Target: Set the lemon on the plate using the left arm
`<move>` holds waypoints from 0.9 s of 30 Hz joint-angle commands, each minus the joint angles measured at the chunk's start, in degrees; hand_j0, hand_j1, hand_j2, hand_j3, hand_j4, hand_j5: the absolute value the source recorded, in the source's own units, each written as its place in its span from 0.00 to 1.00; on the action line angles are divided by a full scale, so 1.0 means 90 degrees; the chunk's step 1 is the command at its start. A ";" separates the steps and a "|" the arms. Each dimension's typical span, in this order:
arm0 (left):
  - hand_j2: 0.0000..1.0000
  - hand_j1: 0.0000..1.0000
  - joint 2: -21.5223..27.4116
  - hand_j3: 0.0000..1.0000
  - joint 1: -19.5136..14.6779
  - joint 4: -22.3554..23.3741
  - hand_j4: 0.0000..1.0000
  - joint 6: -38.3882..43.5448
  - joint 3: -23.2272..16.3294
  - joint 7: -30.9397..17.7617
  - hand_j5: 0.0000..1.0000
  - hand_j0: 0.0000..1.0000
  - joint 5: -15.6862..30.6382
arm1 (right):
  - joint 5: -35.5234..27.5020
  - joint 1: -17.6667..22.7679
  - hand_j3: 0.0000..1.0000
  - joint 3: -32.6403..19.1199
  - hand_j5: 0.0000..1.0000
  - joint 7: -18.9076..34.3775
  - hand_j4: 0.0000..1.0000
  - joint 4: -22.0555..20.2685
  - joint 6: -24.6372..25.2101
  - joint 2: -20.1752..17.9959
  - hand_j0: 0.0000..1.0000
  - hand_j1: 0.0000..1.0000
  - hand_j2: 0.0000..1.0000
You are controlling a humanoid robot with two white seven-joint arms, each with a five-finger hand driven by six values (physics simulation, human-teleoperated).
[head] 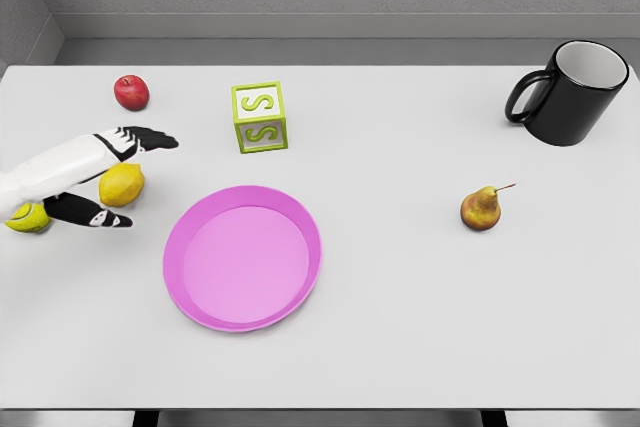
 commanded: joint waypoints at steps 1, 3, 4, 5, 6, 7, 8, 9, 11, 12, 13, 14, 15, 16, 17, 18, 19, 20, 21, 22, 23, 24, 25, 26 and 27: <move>1.00 1.00 0.0001 1.00 0.0000 0.0006 1.00 0.0017 0.0015 0.0000 1.00 1.00 0.0052 | -0.0004 0.0000 1.00 -0.0007 1.00 -0.0002 1.00 -0.0010 0.0001 0.0000 1.00 1.00 1.00; 1.00 1.00 0.0001 1.00 0.0000 0.0006 1.00 0.0017 0.0025 0.0000 1.00 1.00 0.0043 | -0.0004 0.0000 1.00 0.0013 1.00 -0.0002 1.00 0.0029 0.0001 0.0000 1.00 1.00 1.00; 1.00 1.00 -0.0009 1.00 0.0000 0.0006 1.00 0.0017 0.0015 0.0000 1.00 1.00 0.0052 | -0.0004 0.0000 1.00 0.0013 1.00 -0.0002 1.00 0.0010 0.0001 0.0000 1.00 1.00 1.00; 1.00 1.00 -0.0009 1.00 0.0010 0.0006 1.00 0.0017 0.0015 0.0000 1.00 1.00 0.0033 | -0.0004 0.0000 1.00 0.0003 1.00 -0.0002 1.00 0.0019 0.0001 0.0000 1.00 1.00 1.00; 1.00 1.00 -0.0009 1.00 0.0020 0.0006 1.00 0.0017 0.0015 0.0000 1.00 1.00 0.0023 | -0.0004 0.0000 1.00 0.0003 1.00 -0.0002 1.00 0.0019 0.0001 0.0000 1.00 1.00 1.00; 1.00 1.00 -0.0019 1.00 0.0029 0.0006 1.00 0.0017 0.0015 0.0000 1.00 1.00 -0.0016 | -0.0004 0.0000 1.00 0.0013 1.00 -0.0002 1.00 0.0019 0.0001 0.0000 1.00 1.00 1.00; 1.00 1.00 -0.0077 1.00 0.0039 0.0016 1.00 0.0017 0.0015 0.0000 1.00 1.00 -0.0055 | -0.0004 0.0000 1.00 0.0013 1.00 -0.0002 1.00 0.0019 0.0001 0.0000 1.00 1.00 1.00; 1.00 1.00 -0.0077 1.00 0.0049 0.0016 1.00 0.0017 0.0015 0.0000 1.00 1.00 -0.0094 | -0.0004 0.0000 1.00 0.0013 1.00 -0.0002 1.00 0.0019 0.0001 0.0000 1.00 1.00 1.00; 1.00 1.00 -0.0048 1.00 0.0049 0.0055 1.00 0.0017 0.0005 0.0000 1.00 1.00 -0.0094 | -0.0004 0.0000 1.00 0.0013 1.00 -0.0002 1.00 0.0019 0.0001 0.0000 1.00 1.00 1.00; 1.00 1.00 0.0001 1.00 0.0039 0.0094 1.00 0.0017 0.0005 0.0000 1.00 1.00 -0.0094 | -0.0004 0.0000 1.00 0.0013 1.00 -0.0002 1.00 0.0019 0.0001 0.0000 1.00 1.00 1.00; 1.00 1.00 0.0011 1.00 0.0010 0.0260 1.00 0.0017 0.0005 0.0000 1.00 1.00 -0.0094 | -0.0004 0.0000 1.00 0.0013 1.00 -0.0002 1.00 0.0019 0.0001 0.0000 1.00 1.00 1.00; 1.00 1.00 0.0137 1.00 -0.0010 0.0435 1.00 0.0017 -0.0082 0.0000 1.00 1.00 -0.0094 | -0.0004 0.0000 1.00 0.0013 1.00 -0.0002 1.00 0.0019 0.0001 0.0000 1.00 1.00 1.00; 1.00 1.00 0.0469 1.00 -0.0049 0.0562 1.00 0.0017 -0.0238 0.0000 1.00 1.00 -0.0036 | -0.0004 0.0000 1.00 0.0013 1.00 -0.0002 1.00 0.0019 0.0001 0.0000 1.00 1.00 1.00; 1.00 1.00 0.0616 1.00 -0.0078 0.0787 1.00 0.0017 -0.0317 0.0000 1.00 1.00 -0.0006 | -0.0004 0.0000 1.00 0.0013 1.00 -0.0002 1.00 0.0019 0.0001 0.0000 1.00 1.00 1.00; 1.00 1.00 0.0714 1.00 -0.0166 0.0895 1.00 0.0017 -0.0317 0.0000 1.00 1.00 -0.0016 | -0.0004 0.0000 1.00 0.0013 1.00 -0.0002 1.00 0.0019 0.0001 0.0000 1.00 1.00 1.00; 1.00 1.00 0.0782 1.00 -0.0185 0.1041 1.00 0.0017 -0.0317 0.0000 1.00 1.00 0.0004 | -0.0004 0.0000 1.00 0.0013 1.00 -0.0002 1.00 0.0019 0.0001 0.0000 1.00 1.00 1.00; 1.00 1.00 0.0821 1.00 -0.0195 0.1080 1.00 0.0017 -0.0327 0.0000 1.00 1.00 -0.0006 | -0.0004 0.0000 1.00 0.0013 1.00 -0.0002 1.00 0.0019 0.0001 0.0000 1.00 1.00 1.00; 1.00 1.00 0.0821 1.00 -0.0234 0.1090 1.00 0.0017 -0.0356 0.0000 1.00 1.00 -0.0065 | -0.0004 0.0000 1.00 0.0013 1.00 -0.0002 1.00 0.0019 0.0001 0.0000 1.00 1.00 1.00; 1.00 1.00 0.0812 1.00 -0.0322 0.1100 1.00 0.0017 -0.0492 0.0000 1.00 1.00 -0.0075 | -0.0004 0.0000 1.00 0.0013 1.00 -0.0002 1.00 0.0019 0.0001 0.0000 1.00 1.00 1.00; 1.00 1.00 0.0821 1.00 -0.0469 0.1256 1.00 0.0017 -0.0600 0.0000 1.00 1.00 -0.0084 | -0.0004 0.0000 1.00 0.0013 1.00 -0.0002 1.00 0.0019 0.0001 0.0000 1.00 1.00 1.00; 1.00 1.00 0.0870 1.00 -0.0498 0.1373 1.00 0.0017 -0.0610 0.0000 1.00 1.00 -0.0094 | -0.0004 0.0000 1.00 0.0013 1.00 -0.0002 1.00 0.0019 0.0001 0.0000 1.00 1.00 1.00; 1.00 1.00 0.0909 1.00 -0.0615 0.1413 1.00 0.0017 -0.0737 0.0000 1.00 1.00 -0.0094 | -0.0004 0.0000 1.00 0.0013 1.00 -0.0002 1.00 0.0019 0.0001 0.0000 1.00 1.00 1.00; 1.00 1.00 0.0909 1.00 -0.0849 0.1422 1.00 0.0017 -0.1029 0.0000 1.00 1.00 -0.0172 | -0.0004 0.0000 1.00 0.0013 1.00 -0.0002 1.00 0.0019 0.0001 0.0000 1.00 1.00 1.00; 1.00 1.00 0.0909 1.00 -0.1025 0.1422 1.00 0.0017 -0.1322 0.0000 1.00 1.00 -0.0250 | -0.0004 0.0000 1.00 0.0013 1.00 -0.0002 1.00 0.0019 0.0001 0.0000 1.00 1.00 1.00; 1.00 1.00 0.0909 1.00 -0.1142 0.1413 1.00 0.0017 -0.1479 0.0000 1.00 1.00 -0.0250 | -0.0004 0.0000 1.00 0.0013 1.00 -0.0002 1.00 0.0019 0.0001 0.0000 1.00 1.00 1.00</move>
